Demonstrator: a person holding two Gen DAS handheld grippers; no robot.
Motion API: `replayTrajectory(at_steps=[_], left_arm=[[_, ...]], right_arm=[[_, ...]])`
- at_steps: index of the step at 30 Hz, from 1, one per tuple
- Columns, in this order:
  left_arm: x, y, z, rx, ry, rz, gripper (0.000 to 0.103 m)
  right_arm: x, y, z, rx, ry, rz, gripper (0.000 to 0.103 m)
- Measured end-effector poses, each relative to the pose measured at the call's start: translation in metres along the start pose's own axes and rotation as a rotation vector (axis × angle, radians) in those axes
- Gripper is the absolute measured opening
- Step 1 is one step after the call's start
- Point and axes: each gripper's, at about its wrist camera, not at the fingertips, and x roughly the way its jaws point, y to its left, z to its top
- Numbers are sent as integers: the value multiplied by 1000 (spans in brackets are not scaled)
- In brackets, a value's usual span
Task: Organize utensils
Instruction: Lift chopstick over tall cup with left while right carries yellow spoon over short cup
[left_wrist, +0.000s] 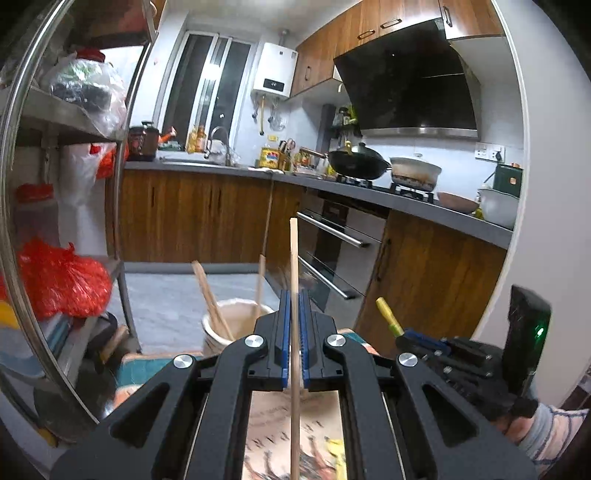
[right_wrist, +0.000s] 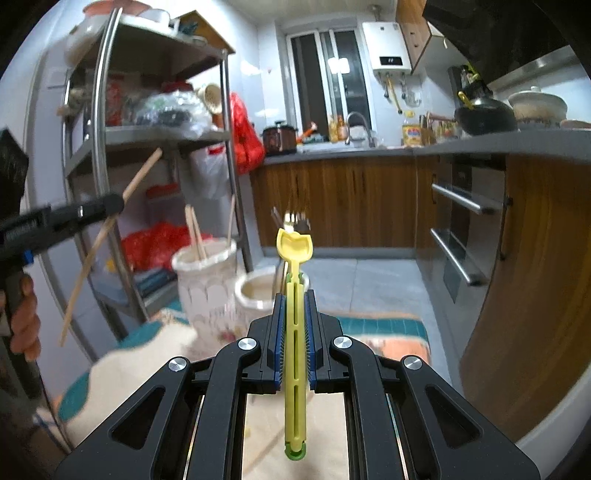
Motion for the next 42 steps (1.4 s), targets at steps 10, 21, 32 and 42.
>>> replayTrajectory(at_steps=[10,21,32,42], left_arm=[[38,32,32,-15,-83,38,4],[97,28,48,17,-198,61,4],[124,30,30,50,-193,97,4],[113,40,8,26,-160,78,4]], right_arm=[[46,2,49,81,-101,91,11],[99,-9,53,187,-139,190,11],[126,-15,35,215,-139,201,11],[127,12,20,39,-142,129,11]])
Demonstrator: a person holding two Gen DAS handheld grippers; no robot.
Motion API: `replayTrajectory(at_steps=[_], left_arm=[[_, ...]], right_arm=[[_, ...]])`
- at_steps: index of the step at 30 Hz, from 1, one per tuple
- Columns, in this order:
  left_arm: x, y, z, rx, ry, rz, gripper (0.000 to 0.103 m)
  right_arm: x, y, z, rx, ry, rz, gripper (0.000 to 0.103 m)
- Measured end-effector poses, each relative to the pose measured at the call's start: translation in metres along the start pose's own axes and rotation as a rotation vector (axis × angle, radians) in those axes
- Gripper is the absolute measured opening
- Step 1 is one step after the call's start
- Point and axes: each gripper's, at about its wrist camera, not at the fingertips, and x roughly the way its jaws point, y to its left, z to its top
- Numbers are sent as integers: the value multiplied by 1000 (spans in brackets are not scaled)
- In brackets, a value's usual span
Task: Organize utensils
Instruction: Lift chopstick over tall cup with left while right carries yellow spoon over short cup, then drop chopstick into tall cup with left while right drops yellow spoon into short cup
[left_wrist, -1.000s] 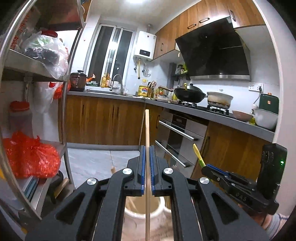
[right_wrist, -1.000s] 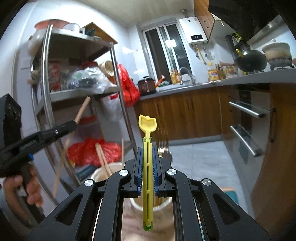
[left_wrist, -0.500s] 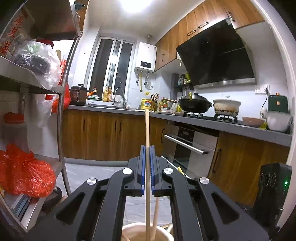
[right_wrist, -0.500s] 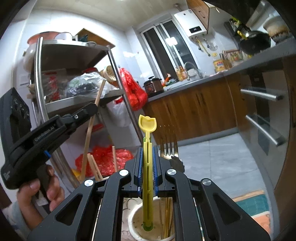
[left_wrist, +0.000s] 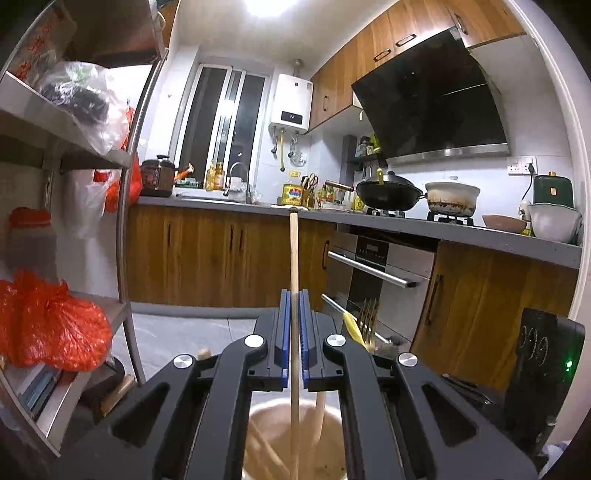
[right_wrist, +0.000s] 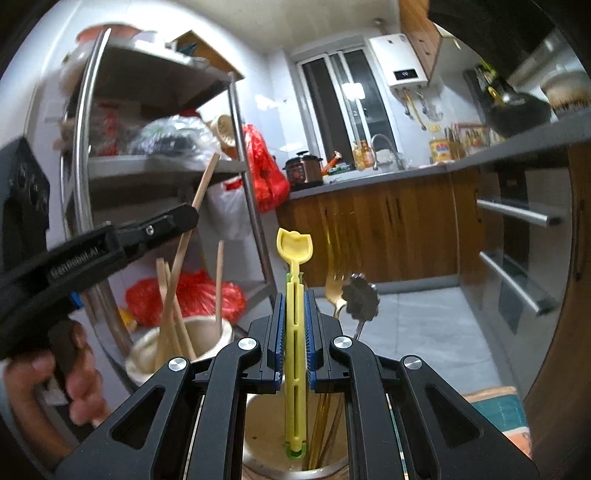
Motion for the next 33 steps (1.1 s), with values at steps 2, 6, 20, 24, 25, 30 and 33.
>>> replayTrajectory(at_steps=[2,6,20,24,25,30,33], left_arm=[[-3,0,-3,9,5,-4,4],[-4,-5,-10,36,30,-10,4],[-7,-3,-20,20,76,-27,4],[-10,-1,-20,17,88,-31,4],[-11,0,-20,17,91,-31,4],[-12,2,-23,5,129,-37,4],[-10,-1,-28,19,154,-31,4]], right_arm=[[-1,3,-2,-31,0,-10,11],[-1,4,-1,-52,-14,-23,11],[-9,-5,1,-52,55,-38,11],[-10,-1,-5,-72,108,-48,11],[-10,-1,-6,-69,124,-55,11],[-13,-6,-10,-32,163,-47,11],[-11,-8,-13,-8,202,-26,11]])
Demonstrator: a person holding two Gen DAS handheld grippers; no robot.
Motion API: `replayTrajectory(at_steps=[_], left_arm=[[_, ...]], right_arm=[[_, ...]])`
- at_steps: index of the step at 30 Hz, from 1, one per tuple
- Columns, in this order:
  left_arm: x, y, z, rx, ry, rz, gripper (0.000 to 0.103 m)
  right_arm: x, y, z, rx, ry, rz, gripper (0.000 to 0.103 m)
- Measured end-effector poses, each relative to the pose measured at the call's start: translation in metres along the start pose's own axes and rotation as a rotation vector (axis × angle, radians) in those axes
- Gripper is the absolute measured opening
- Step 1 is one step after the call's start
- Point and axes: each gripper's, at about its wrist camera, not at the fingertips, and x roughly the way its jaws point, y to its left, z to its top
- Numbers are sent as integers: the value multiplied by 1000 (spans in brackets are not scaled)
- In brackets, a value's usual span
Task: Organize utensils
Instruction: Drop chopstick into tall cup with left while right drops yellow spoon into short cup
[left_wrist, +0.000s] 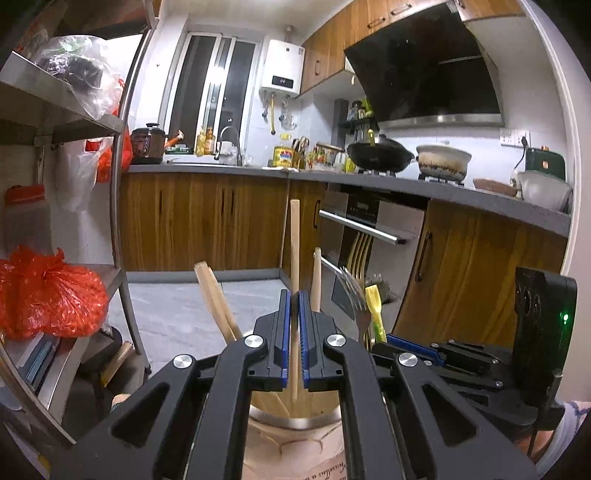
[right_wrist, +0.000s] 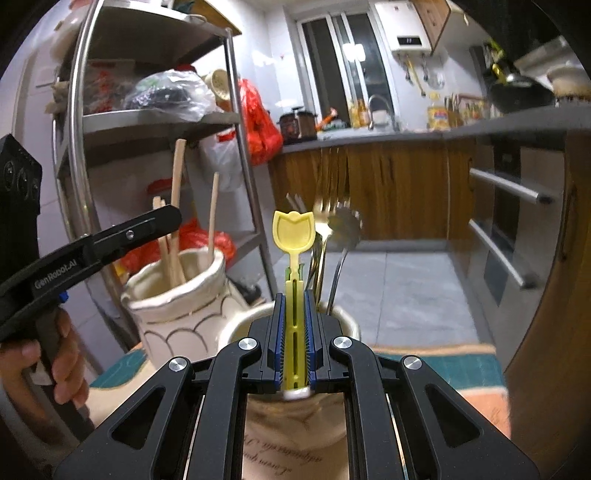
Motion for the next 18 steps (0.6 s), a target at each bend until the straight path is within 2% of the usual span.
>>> replayTrajectory(at_steps=[6,8,10,12,18], left_arm=[[2,-3,-2,2,18,6,6],[2,-3,-1,5,17,8,8],[2,-2,0,2,13,8,12],[0,-2,0,0,6,12,18],[-10,-6,3,14,-20,15,20]], right_arm=[[0,2,-1,-9,3,4,11],[-2,3,-1,-14,6,2,15],[-4,3,-1,-12,2,3,28],[-10,3,0,-3,-5,3,33],[-34,0,3,18,-39,-16,40]])
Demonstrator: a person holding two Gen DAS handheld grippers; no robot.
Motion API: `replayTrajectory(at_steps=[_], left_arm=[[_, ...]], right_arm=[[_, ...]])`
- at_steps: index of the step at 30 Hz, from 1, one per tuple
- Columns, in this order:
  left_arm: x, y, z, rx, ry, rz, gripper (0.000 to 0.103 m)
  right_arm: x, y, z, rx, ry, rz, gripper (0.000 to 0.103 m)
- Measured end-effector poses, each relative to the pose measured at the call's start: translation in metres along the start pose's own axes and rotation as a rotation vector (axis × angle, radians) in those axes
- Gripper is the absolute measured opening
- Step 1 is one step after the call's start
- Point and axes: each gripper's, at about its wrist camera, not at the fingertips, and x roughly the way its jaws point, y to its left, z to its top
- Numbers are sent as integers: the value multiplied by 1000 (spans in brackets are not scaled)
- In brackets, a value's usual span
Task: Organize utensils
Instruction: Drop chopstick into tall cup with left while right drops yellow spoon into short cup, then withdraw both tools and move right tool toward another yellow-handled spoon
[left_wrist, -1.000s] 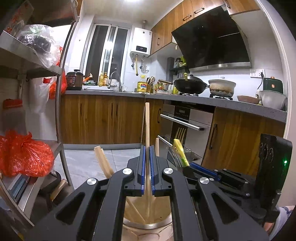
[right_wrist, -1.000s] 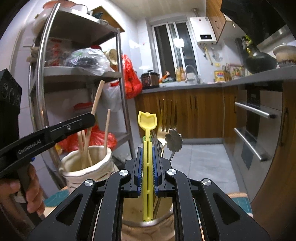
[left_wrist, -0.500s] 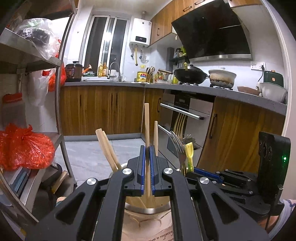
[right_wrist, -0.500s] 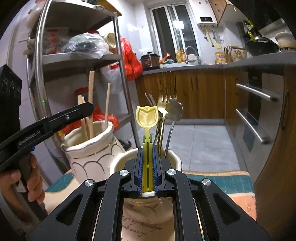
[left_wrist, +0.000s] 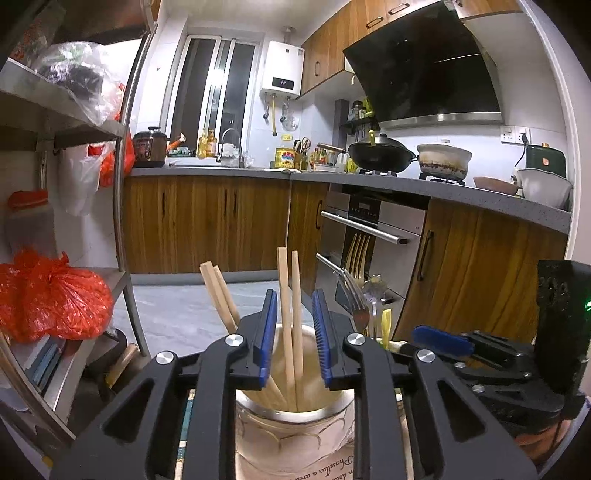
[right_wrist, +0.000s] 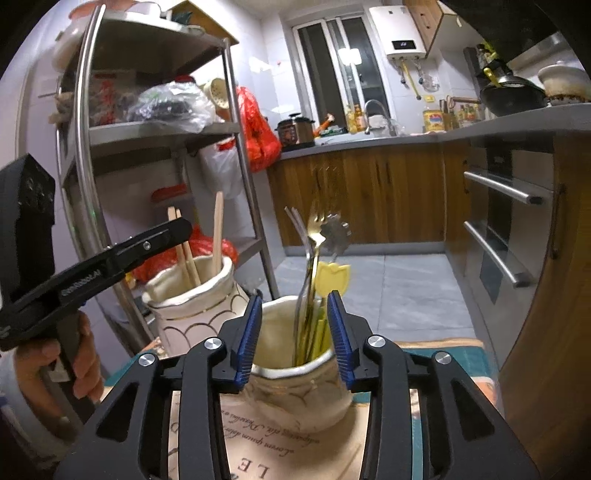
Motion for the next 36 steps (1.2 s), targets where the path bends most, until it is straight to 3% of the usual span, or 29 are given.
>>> replayTrajectory(at_steps=[2,5,8,15,20,26,36], left_arm=[[-4,-3,1,10,-9,3,24],[-12,-7,3,19,-24,6,33],[-23,-14,4,35,-35,3,35],[-51,-21,3,32,-60,5,67],[-64,-21,-4,15,-49,21,87],[-75,-23,-19,8,10,9,97],[-91,-25,-46,-9,112,22,97]], right_arm=[[-9,-2,0,7,-8,-10,43],[-22,-5,-2,8,-19,-31,54],[-33,-10,-5,15,-24,-48,69],[-53,-15,-13,25,-38,-73,93],[-62,-12,-19,0,-37,-95,96],[-74,-9,-25,-30,-34,-150,98],[-82,-13,-31,-17,7,-197,98]])
